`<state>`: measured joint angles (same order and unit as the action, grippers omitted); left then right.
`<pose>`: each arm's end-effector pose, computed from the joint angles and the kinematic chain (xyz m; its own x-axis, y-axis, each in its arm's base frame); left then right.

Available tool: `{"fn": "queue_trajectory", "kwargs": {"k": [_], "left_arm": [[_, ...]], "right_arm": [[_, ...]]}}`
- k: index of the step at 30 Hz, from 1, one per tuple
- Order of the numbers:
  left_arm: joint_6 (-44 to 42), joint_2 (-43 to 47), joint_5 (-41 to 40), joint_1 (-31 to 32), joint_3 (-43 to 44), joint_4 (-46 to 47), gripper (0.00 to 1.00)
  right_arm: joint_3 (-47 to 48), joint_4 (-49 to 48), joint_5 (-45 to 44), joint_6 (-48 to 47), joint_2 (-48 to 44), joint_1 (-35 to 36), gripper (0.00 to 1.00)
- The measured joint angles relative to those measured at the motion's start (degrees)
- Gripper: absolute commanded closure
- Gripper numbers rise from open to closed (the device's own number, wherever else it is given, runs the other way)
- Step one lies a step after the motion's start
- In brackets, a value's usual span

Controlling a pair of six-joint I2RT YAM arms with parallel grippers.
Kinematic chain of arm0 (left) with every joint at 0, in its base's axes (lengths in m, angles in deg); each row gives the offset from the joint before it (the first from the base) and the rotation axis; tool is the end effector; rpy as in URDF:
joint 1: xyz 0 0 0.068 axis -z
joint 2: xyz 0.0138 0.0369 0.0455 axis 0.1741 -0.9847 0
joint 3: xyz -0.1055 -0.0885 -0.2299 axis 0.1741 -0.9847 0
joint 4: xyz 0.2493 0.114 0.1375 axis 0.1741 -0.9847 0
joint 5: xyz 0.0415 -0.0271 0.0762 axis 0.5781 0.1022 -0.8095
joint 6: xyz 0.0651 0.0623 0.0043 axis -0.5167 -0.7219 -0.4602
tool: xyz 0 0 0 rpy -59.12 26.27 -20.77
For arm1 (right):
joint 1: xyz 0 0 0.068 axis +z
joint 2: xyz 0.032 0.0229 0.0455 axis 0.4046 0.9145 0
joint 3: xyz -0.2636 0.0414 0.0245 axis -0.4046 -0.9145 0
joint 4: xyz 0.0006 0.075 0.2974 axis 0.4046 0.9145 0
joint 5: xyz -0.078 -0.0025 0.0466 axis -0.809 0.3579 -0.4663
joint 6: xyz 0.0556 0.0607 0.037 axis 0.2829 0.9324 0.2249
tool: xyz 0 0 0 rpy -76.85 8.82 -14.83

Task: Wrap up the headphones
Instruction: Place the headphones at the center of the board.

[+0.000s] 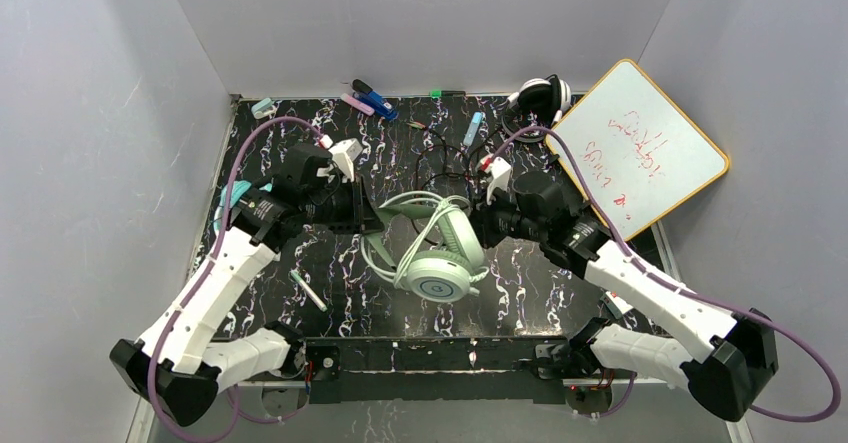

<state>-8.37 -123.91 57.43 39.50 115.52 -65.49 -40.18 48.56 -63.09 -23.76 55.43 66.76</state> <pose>0.2454 -0.1689 0.3457 -0.7928 -0.0531 -0.6072 0.3644 0.7573 -0.5420 0.2299 0.2370 0.2723 -0.5089 -0.1526 -0.8472 -0.7023 0.6428 0.3060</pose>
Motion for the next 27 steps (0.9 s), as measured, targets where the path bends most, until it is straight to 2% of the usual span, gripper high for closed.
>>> {"fn": "queue_trajectory", "kwargs": {"k": [5,15,19,27], "left_arm": [[9.3,3.9,-0.4,0.0,-3.4,5.5,1.0],[33.6,16.8,-10.3,0.2,-19.7,12.0,1.0],[41.2,20.9,-13.6,0.4,-25.4,13.4,1.0],[50.0,26.4,-23.8,0.4,-30.3,11.6,1.0]], "right_arm": [[-6.4,-11.1,4.1,6.2,-2.4,0.0,0.95],[-17.6,-37.2,11.5,24.5,3.3,0.0,0.96],[-18.8,-44.2,10.4,30.4,7.9,2.6,0.95],[-16.0,-54.4,3.0,39.6,22.1,10.7,0.96]]}}
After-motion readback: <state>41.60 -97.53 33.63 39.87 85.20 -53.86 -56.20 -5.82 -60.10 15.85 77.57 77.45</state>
